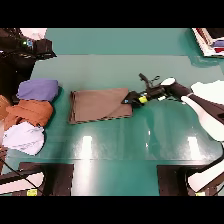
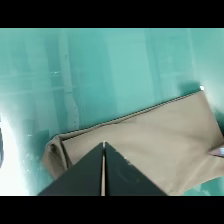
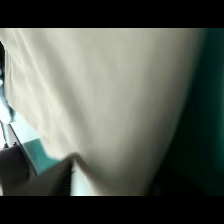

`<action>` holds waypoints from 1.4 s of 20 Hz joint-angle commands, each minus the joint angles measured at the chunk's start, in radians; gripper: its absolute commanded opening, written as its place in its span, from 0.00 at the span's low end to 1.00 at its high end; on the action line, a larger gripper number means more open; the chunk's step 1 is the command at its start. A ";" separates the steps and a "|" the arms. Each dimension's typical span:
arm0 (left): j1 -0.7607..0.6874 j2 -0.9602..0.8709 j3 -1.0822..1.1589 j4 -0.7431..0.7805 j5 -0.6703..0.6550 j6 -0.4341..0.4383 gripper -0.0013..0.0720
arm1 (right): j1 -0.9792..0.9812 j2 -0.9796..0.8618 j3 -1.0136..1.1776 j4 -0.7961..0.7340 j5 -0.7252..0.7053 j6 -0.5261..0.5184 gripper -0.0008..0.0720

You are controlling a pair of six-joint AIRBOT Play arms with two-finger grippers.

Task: Fold the shirts.

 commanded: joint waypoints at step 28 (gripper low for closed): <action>-0.380 0.001 0.000 -0.011 0.195 -0.027 0.06 | -1.114 0.325 0.310 -0.243 -0.032 0.107 0.04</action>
